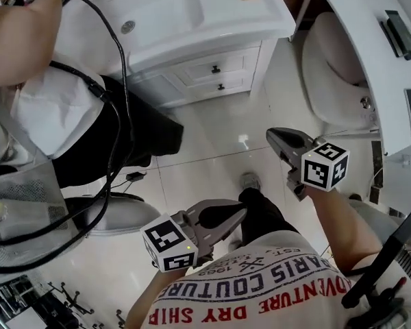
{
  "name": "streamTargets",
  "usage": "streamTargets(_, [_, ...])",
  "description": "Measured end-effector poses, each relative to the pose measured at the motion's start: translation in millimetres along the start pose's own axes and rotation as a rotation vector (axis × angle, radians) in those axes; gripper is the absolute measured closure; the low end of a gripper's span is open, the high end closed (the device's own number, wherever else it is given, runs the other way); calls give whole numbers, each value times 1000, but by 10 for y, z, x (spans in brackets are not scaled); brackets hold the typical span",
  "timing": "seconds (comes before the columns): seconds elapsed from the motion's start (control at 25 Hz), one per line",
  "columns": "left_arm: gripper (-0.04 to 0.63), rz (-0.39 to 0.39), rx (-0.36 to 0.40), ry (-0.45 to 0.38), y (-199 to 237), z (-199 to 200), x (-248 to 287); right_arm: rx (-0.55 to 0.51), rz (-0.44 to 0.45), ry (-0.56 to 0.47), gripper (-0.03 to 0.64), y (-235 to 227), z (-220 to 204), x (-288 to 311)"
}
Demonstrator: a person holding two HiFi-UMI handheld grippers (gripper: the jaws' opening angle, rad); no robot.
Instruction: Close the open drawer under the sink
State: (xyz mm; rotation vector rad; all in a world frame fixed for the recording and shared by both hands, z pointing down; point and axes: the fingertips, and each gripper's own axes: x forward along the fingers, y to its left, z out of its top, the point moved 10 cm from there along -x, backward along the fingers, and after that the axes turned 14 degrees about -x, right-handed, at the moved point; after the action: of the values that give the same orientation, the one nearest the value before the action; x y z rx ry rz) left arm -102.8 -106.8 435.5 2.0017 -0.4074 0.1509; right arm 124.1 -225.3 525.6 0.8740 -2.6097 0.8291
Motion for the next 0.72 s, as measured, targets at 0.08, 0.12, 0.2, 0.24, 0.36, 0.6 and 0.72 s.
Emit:
streamTargets(0.08, [612, -7, 49, -15, -177, -177, -107, -67, 25, -19, 607, 377, -43, -287])
streamTargets(0.12, [612, -13, 73, -27, -279, -291, -184, -97, 41, -26, 607, 591, -71, -435])
streamTargets(0.2, [612, -18, 120, -50, -517, -536, -383, -140, 80, -42, 607, 1069, -133, -738])
streamTargets(0.24, [611, -17, 142, -58, -654, -666, -505, -153, 101, -53, 607, 1334, -171, -892])
streamTargets(0.36, [611, -11, 185, -70, -1083, -1126, -930, -150, 161, -105, 607, 2206, -338, -1343])
streamTargets(0.6, [612, -65, 255, -113, -1655, -1978, -1481, -145, 246, -150, 608, 3645, -783, -2025])
streamTargets(0.72, [611, -110, 266, -107, -1776, -2366, -1639, -102, 290, -152, 609, 4194, -967, -2204])
